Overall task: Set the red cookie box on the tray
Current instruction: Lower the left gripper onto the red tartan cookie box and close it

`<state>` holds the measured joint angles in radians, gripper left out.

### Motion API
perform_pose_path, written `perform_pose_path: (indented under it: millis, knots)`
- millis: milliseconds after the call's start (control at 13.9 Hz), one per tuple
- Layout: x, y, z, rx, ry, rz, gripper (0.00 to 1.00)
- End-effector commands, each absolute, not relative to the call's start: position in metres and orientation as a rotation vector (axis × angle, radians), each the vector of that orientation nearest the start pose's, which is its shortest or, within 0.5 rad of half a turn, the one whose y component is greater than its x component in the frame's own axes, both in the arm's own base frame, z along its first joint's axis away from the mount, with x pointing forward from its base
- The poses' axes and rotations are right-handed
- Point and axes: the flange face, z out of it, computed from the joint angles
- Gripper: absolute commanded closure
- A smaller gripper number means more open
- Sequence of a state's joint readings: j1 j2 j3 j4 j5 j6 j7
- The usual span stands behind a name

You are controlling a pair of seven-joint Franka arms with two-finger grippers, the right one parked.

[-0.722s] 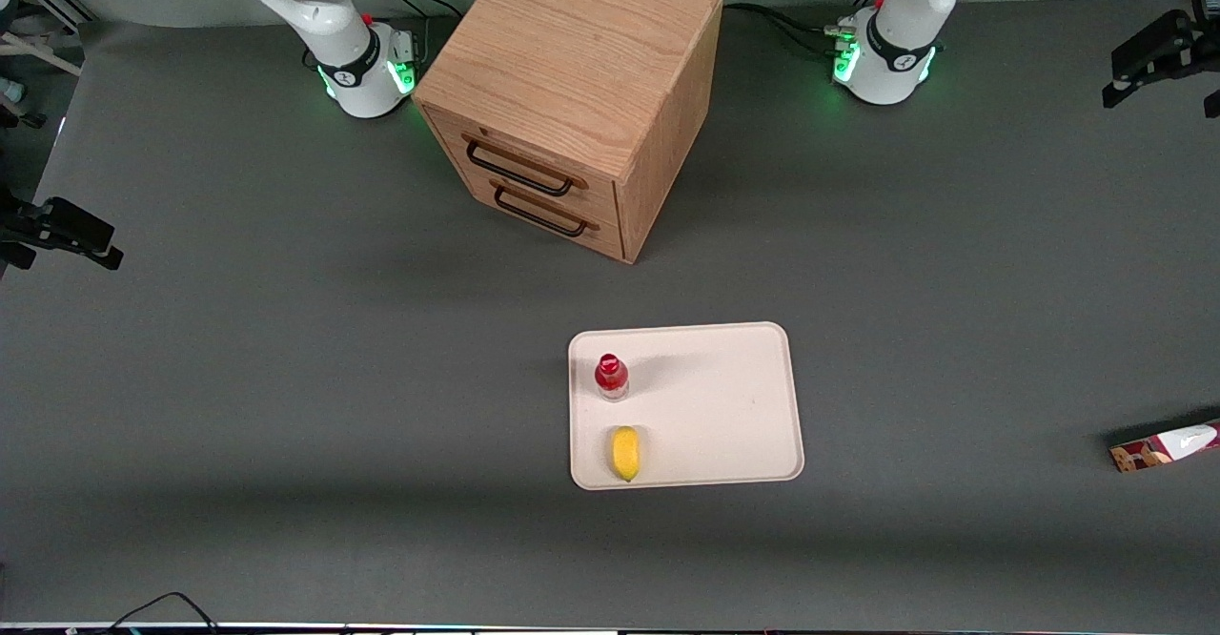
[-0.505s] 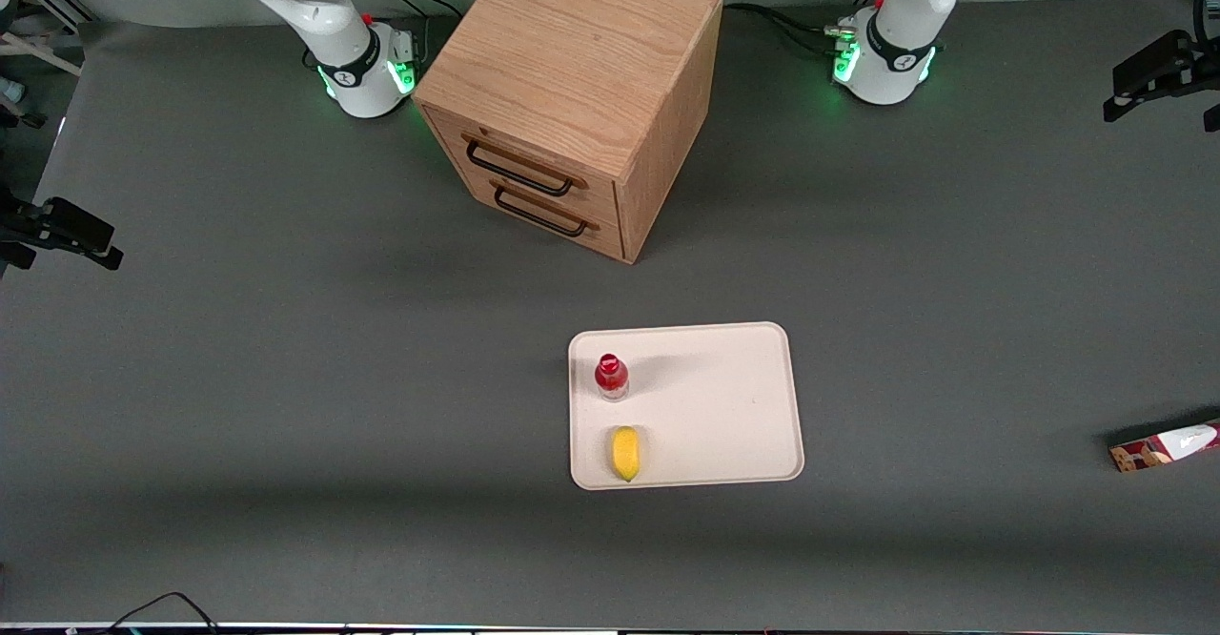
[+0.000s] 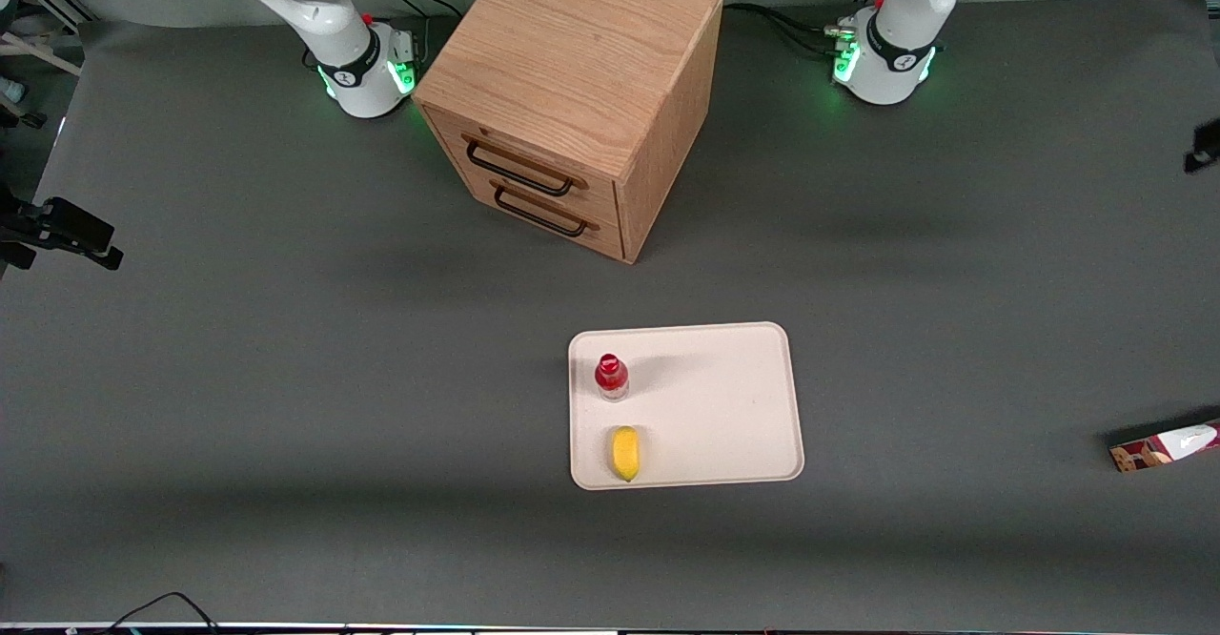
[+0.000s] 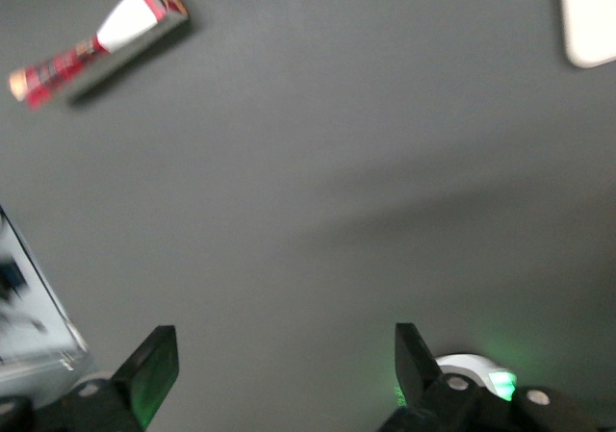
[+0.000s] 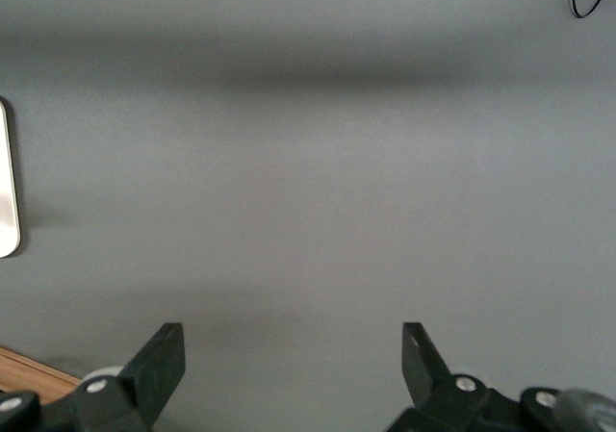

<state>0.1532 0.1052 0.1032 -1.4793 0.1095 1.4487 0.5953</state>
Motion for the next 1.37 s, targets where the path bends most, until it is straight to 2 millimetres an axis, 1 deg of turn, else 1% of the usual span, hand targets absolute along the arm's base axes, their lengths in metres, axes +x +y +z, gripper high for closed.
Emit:
perform_pose_path:
  millis: [0,72,216,361,505,577,649,794,866,1010,1155,1227,1299]
  knots:
    - [0.597,0.219,0.543,-2.926,0.861,0.301,0.00]
    - [0.611,0.236,0.518,-2.869,0.982,0.284,0.00]
    - [0.638,0.265,0.455,-2.753,1.176,0.267,0.00]
    - [0.663,0.282,0.395,-2.669,1.340,0.225,0.00]
    - [0.687,0.295,0.353,-2.555,1.490,0.181,0.00]
    - [0.696,0.296,0.332,-2.540,1.513,0.160,0.00]
    - [0.703,0.304,0.316,-2.500,1.516,0.132,0.00]
    - [0.712,0.309,0.284,-2.446,1.561,0.115,0.00]
    - [0.716,0.314,0.274,-2.444,1.546,0.075,0.00]
    - [0.723,0.319,0.253,-2.383,1.560,0.040,0.00]
    - [0.723,0.324,0.234,-2.368,1.546,0.019,0.00]
    - [0.721,0.325,0.224,-2.386,1.539,0.013,0.05]
    - [0.720,0.325,0.217,-2.423,1.518,-0.018,0.37]
